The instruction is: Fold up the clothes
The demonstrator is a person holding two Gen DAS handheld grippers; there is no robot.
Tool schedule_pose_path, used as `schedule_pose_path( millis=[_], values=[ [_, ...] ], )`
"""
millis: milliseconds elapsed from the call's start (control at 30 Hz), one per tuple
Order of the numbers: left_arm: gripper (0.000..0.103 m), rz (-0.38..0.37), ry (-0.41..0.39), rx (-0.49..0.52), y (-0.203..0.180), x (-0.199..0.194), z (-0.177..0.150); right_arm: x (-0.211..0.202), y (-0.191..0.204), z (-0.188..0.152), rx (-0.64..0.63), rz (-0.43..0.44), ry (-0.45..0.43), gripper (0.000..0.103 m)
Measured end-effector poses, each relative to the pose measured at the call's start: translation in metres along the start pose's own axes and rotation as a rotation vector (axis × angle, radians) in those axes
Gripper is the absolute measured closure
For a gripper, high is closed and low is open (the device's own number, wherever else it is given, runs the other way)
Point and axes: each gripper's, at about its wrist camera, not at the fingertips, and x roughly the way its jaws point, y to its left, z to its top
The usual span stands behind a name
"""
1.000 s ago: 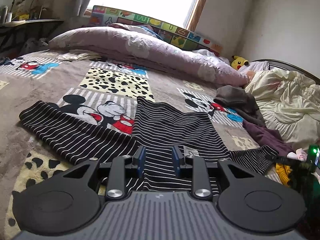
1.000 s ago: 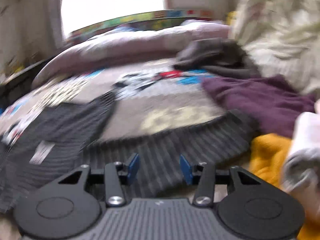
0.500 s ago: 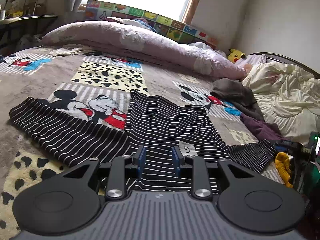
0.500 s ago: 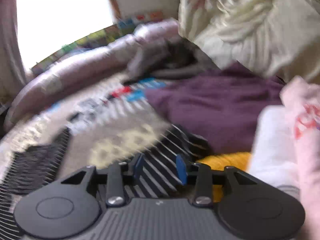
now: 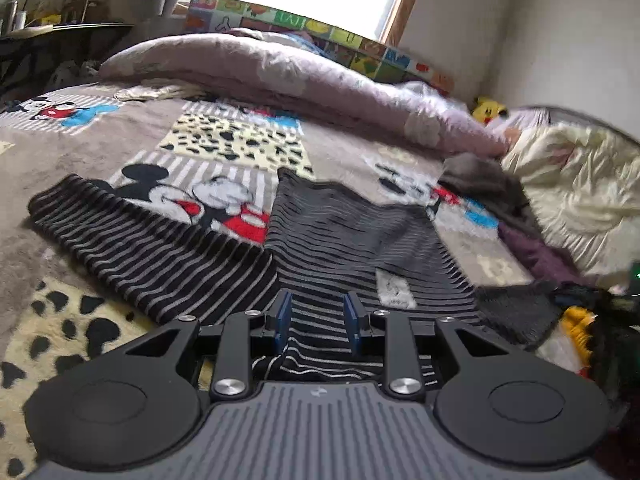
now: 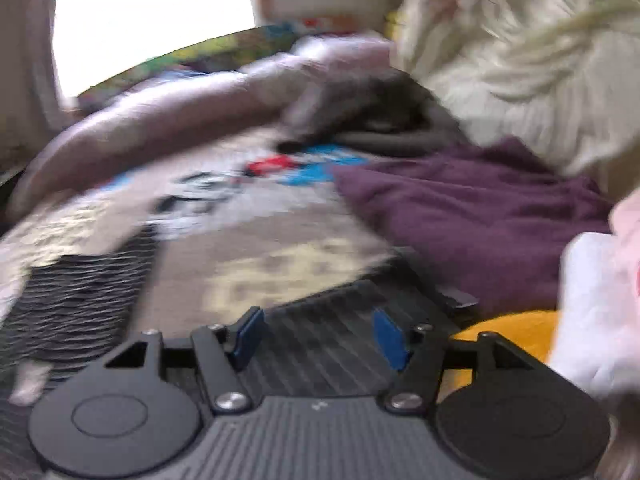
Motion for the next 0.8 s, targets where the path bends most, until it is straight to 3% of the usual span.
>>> schedule_pose_path(
  millis=[33,167,333,433,533,800],
  values=[
    [0.076,-0.008,0.012,0.025,-0.007,0.006,-0.003,-0.009,0.026,-0.012,-0.061,0.104,-0.008,0.041],
    [0.076,-0.058,0.033,0.020,-0.020,0.011,-0.014,-0.027,0.080,-0.041,-0.211,0.256,0.031,0.045],
    [0.076,-0.056,0.053,0.016,-0.028,0.006,-0.032,-0.054,0.087,-0.072,-0.099,0.326,0.092,0.045],
    [0.075,-0.074,0.040,-0.147,-0.009,-0.004,-0.041,-0.055,0.074,-0.087,0.118,0.384,0.171,0.045],
    [0.047,-0.063,0.018,-0.269,0.011,-0.012,-0.047,-0.047,0.062,-0.097,0.315,0.418,0.220,0.043],
    [0.045,-0.117,0.013,-0.707,0.074,-0.002,-0.071,-0.026,0.052,-0.102,0.603,0.442,0.204,0.044]
  ],
)
